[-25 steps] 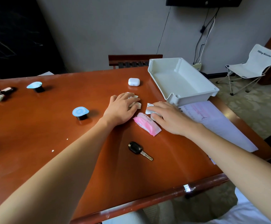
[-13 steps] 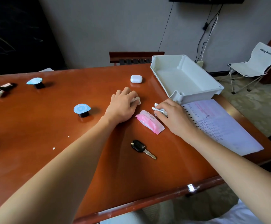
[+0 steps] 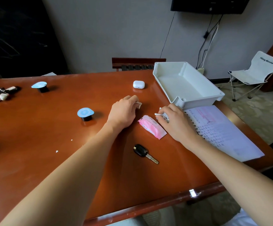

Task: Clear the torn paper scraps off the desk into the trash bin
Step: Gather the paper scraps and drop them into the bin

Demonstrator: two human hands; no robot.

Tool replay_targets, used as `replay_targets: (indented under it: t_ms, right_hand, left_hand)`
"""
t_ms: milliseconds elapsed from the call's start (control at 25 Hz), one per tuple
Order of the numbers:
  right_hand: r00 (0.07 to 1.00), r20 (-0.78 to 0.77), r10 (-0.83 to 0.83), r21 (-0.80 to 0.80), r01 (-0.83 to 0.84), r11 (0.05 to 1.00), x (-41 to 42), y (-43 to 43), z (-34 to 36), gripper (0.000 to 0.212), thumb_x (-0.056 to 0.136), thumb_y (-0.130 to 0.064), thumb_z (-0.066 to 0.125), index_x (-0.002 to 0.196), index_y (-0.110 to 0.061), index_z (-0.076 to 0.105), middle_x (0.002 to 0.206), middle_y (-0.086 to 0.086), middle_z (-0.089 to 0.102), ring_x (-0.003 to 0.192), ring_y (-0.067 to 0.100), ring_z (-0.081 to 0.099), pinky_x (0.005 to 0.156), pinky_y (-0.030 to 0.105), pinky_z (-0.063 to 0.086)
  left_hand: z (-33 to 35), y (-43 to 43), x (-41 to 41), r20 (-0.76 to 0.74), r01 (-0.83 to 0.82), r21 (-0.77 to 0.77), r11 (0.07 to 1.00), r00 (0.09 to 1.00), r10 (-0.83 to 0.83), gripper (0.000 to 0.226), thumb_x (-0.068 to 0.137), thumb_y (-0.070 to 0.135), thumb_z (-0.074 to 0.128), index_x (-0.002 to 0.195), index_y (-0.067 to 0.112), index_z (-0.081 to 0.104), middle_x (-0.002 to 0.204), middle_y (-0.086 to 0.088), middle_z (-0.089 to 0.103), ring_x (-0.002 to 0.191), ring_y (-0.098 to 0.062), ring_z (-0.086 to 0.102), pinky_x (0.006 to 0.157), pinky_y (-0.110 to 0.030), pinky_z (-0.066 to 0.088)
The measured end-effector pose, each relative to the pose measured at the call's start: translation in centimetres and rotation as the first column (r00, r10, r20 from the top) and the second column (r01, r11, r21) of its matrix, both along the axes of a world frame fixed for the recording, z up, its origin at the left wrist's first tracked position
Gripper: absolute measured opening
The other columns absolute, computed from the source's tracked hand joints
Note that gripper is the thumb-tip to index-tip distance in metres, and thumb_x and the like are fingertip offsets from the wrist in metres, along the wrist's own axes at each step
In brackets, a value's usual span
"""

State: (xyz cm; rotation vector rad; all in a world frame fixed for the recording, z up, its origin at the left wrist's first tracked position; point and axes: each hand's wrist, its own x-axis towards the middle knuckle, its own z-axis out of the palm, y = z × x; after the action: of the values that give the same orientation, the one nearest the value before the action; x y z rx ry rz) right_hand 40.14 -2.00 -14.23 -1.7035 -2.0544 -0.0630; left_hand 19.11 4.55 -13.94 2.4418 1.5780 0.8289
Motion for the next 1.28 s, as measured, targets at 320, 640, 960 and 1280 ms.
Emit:
replay_targets:
  t_ms: [320,640,960,1280]
  right_hand:
    - [0.991,-0.122,0.055,-0.002,-0.055,0.998,0.4,0.0,-0.3,0.016,0.095,-0.029,0.061,0.093,-0.013,0.065,0.097,0.001,0.06,0.083,0.017,0.057,0.065,0.025,0.043]
    - [0.992,-0.113,0.053,0.08,-0.044,0.996,0.1,-0.3,-0.3,0.014,0.093,-0.019,0.066,0.095,-0.005,0.066,0.096,0.008,0.069,0.085,0.027,0.064,0.068,0.034,0.05]
    - [0.996,-0.081,0.035,0.096,-0.027,0.995,0.1,-0.3,-0.4,0.018,0.096,-0.021,0.062,0.101,-0.004,0.067,0.097,0.011,0.069,0.083,0.028,0.064,0.067,0.04,0.056]
    - [0.992,-0.02,0.124,0.209,-0.117,0.971,0.2,-2.4,0.9,0.015,0.09,-0.012,0.069,0.1,-0.001,0.07,0.096,0.014,0.071,0.081,0.033,0.069,0.065,0.038,0.059]
  left_hand:
    - [-0.3,-0.2,-0.1,-0.042,0.005,0.074,0.997,0.999,-0.002,0.011,0.1,0.019,0.047,0.094,0.019,0.055,0.097,0.001,0.068,0.081,-0.022,0.053,0.07,-0.034,0.042]
    - [0.5,-1.0,0.2,-0.089,-0.292,0.072,0.954,0.95,0.298,0.012,0.1,0.015,0.044,0.112,0.015,0.048,0.101,-0.004,0.065,0.069,-0.024,0.052,0.056,-0.034,0.034]
    - [0.7,-2.0,0.1,-0.077,-0.362,0.05,0.931,0.928,0.365,0.017,0.103,0.017,0.043,0.12,0.015,0.045,0.103,-0.007,0.063,0.065,-0.023,0.049,0.058,-0.035,0.037]
    - [0.7,-5.3,-1.4,-0.088,-0.299,0.107,0.948,0.947,0.308,0.016,0.103,0.019,0.041,0.114,0.011,0.048,0.099,-0.009,0.064,0.071,-0.04,0.06,0.055,-0.037,0.033]
